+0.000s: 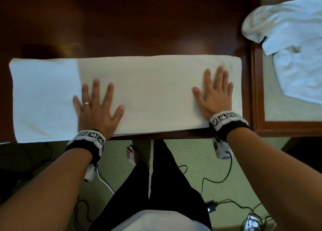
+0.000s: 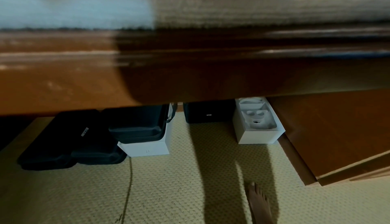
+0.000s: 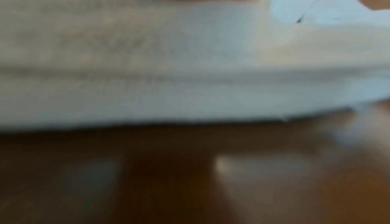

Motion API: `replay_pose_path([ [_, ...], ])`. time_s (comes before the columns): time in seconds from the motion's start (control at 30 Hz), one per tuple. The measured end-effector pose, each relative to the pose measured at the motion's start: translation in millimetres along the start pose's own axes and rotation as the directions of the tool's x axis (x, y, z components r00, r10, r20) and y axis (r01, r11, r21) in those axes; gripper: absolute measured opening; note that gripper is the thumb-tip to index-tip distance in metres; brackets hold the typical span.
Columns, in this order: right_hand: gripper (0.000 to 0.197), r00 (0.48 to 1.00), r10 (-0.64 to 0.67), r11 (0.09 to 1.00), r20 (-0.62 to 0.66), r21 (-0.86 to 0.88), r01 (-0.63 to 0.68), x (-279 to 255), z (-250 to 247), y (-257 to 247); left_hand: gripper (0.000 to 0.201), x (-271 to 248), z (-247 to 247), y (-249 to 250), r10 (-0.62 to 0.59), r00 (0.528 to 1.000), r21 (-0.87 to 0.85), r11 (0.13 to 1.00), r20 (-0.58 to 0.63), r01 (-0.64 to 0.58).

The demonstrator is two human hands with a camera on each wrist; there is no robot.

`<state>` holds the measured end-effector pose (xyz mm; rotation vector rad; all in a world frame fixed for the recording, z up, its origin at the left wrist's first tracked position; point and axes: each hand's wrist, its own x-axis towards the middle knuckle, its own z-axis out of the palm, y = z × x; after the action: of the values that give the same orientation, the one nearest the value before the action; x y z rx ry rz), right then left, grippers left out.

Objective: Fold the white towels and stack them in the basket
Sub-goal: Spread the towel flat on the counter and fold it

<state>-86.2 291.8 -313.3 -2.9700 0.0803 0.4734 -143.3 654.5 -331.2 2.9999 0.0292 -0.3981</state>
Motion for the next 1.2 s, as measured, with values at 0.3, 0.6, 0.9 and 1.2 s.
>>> replay_pose_path([
  [0.3, 0.046, 0.971, 0.197, 0.976, -0.136, 0.125, -0.18, -71, 10, 46, 0.078, 5, -3, -4, -0.04, 0.997, -0.009, 0.999, 0.069, 0.041],
  [0.6, 0.045, 0.808, 0.574, 0.682, 0.133, 0.468, -0.562, -26, -30, 54, 0.083, 12, -20, -12, -0.076, 0.97, 0.042, 0.997, 0.229, 0.069],
  [0.9, 0.035, 0.784, 0.48, 0.531, 0.392, 0.582, -0.616, -3, -40, 59, 0.083, 17, -45, -9, -0.083, 0.967, 0.037, 0.996, 0.24, 0.076],
  [1.2, 0.014, 0.903, 0.317, 0.921, -0.289, 0.32, -0.221, 115, -214, 52, 0.07, 47, -66, 33, 0.181, 0.967, -0.015, 0.983, 0.179, -0.181],
])
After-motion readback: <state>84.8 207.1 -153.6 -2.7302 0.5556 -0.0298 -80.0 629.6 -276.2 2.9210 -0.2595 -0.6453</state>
